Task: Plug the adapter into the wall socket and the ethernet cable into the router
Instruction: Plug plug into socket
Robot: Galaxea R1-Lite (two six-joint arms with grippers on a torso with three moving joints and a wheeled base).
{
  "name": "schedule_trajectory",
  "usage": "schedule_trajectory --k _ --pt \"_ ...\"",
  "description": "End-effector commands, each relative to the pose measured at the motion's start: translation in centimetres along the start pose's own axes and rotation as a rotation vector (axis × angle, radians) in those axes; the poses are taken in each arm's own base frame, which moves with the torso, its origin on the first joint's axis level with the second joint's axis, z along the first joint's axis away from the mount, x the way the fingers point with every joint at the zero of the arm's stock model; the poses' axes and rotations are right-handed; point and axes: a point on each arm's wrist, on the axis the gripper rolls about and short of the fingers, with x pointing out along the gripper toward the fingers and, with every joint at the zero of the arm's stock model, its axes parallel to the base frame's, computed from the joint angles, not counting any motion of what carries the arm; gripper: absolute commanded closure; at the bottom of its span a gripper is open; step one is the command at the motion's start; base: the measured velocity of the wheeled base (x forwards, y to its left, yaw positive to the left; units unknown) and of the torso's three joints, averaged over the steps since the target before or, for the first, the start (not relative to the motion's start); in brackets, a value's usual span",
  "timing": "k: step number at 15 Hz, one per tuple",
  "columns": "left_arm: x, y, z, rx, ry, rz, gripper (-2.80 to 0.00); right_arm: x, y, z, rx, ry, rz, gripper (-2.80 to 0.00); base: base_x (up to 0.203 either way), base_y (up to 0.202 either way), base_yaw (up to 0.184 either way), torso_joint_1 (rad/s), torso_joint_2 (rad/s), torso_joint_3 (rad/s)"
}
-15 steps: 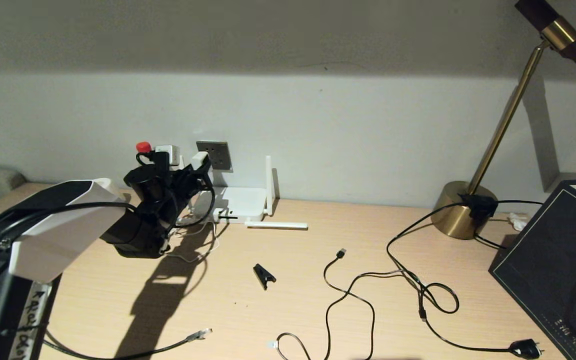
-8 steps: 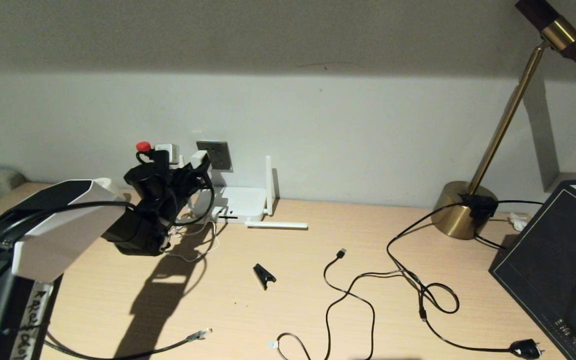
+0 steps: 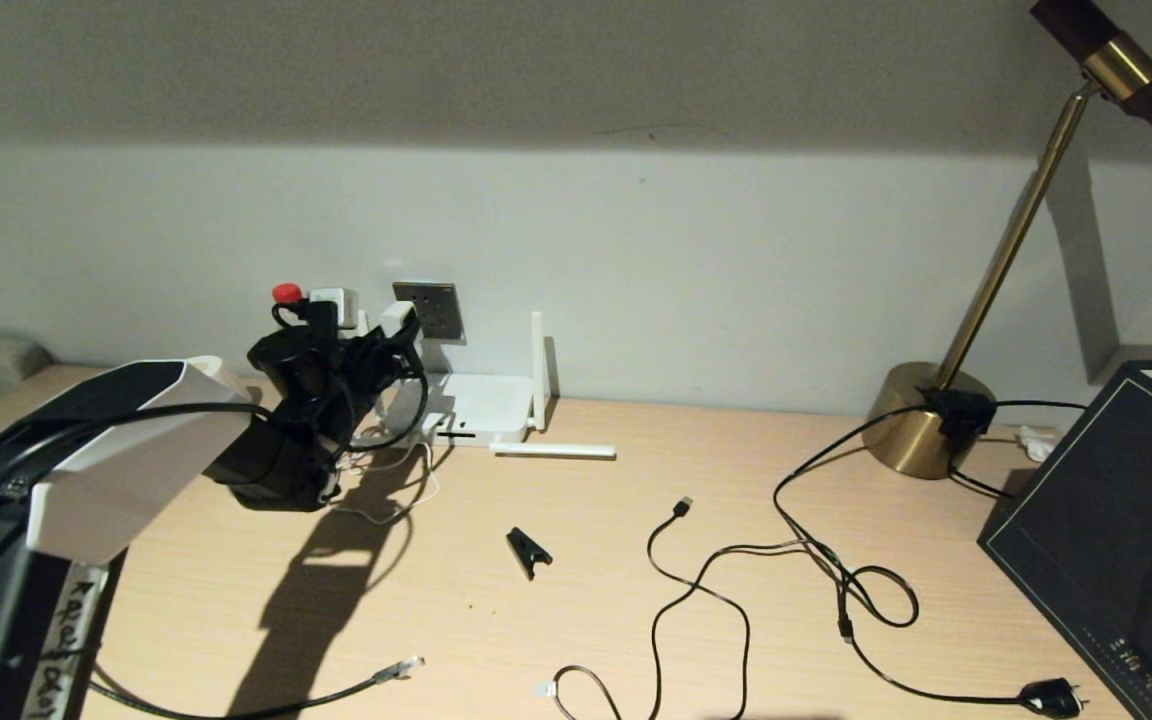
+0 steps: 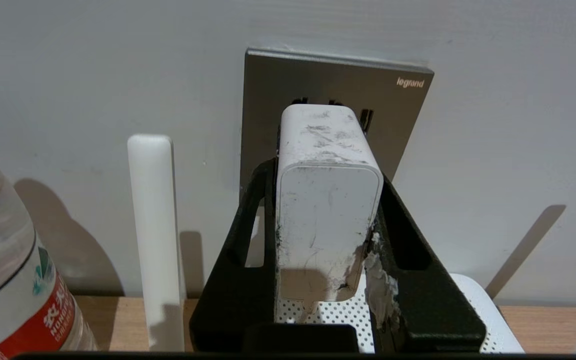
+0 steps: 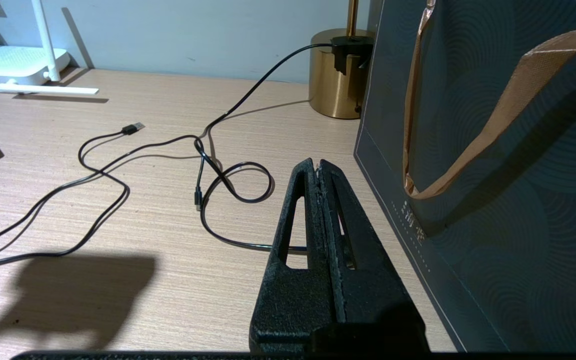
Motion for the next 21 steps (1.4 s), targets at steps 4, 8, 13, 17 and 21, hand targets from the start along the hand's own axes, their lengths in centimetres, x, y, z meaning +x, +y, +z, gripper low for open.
schedule_trajectory --k 4,8,13,17,21 --pt "0.32 0.56 -0.1 0.057 -0.018 0.007 0.0 0.2 0.0 -0.99 0.0 0.036 0.001 0.0 0.0 0.0 0.0 0.0 0.0 0.0" --pt "0.4 0.57 -0.01 0.057 -0.021 0.007 0.0 0.2 0.0 -0.99 0.0 0.036 0.001 0.0 0.0 0.0 0.0 0.0 0.0 0.0" --pt "0.44 0.64 0.04 0.059 -0.016 0.009 0.0 0.2 0.0 -0.99 0.0 0.036 0.001 0.0 0.0 0.0 0.0 0.0 0.0 0.0" --pt "0.7 0.63 0.31 0.06 -0.026 0.008 0.0 0.2 0.0 -0.99 0.0 0.036 0.001 0.0 0.0 0.0 0.0 0.0 0.0 0.0" --pt "0.73 0.58 0.28 0.059 -0.021 0.007 0.0 0.2 0.0 -0.99 0.0 0.036 0.001 0.0 0.0 0.0 0.0 0.0 0.0 0.0"
